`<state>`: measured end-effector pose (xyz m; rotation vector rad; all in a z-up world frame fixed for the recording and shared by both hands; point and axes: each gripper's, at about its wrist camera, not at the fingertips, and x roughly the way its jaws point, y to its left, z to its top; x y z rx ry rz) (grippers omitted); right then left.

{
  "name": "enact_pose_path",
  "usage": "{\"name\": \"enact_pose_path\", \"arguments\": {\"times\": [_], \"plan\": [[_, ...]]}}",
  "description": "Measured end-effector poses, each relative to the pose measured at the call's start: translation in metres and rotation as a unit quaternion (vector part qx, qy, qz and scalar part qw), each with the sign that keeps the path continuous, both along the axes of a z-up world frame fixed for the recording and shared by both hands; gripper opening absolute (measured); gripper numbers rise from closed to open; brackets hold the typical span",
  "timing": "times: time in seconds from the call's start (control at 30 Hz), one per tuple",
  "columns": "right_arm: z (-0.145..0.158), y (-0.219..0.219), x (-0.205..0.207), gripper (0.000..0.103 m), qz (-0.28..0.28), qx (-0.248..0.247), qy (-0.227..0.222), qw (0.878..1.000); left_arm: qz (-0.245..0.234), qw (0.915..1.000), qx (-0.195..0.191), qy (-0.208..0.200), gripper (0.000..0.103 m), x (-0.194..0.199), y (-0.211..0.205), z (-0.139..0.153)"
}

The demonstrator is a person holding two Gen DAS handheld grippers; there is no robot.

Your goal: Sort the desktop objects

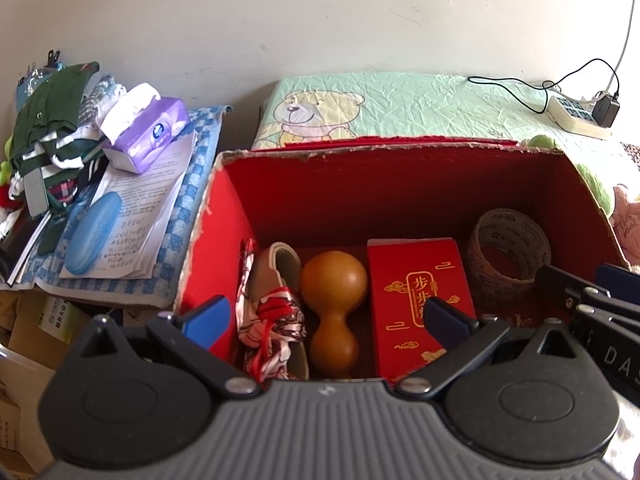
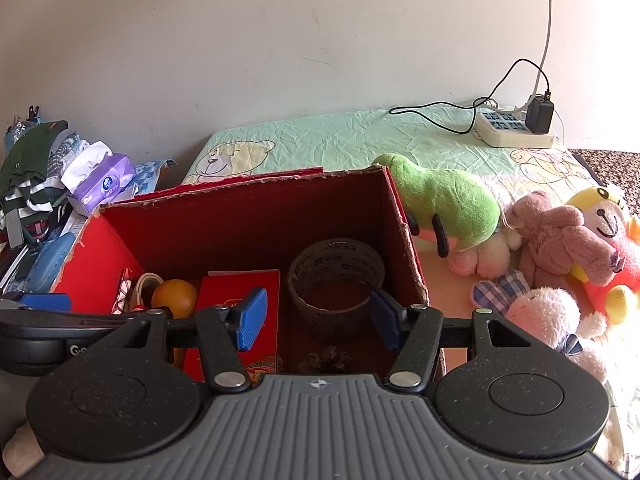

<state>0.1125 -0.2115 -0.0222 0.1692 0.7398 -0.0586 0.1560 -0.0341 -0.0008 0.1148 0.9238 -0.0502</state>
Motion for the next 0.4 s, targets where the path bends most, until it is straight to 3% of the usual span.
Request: {"name": "enact_pose_path", "arguments": {"times": [0.4], "plan": [[-0.0003,-0.0029,-0.0056,0.06,-0.008,0.005,-0.003,1.0,-0.005,0.9999,0.005,-0.013,0.101,-0.0055,-0.0024,0.0027]]}}
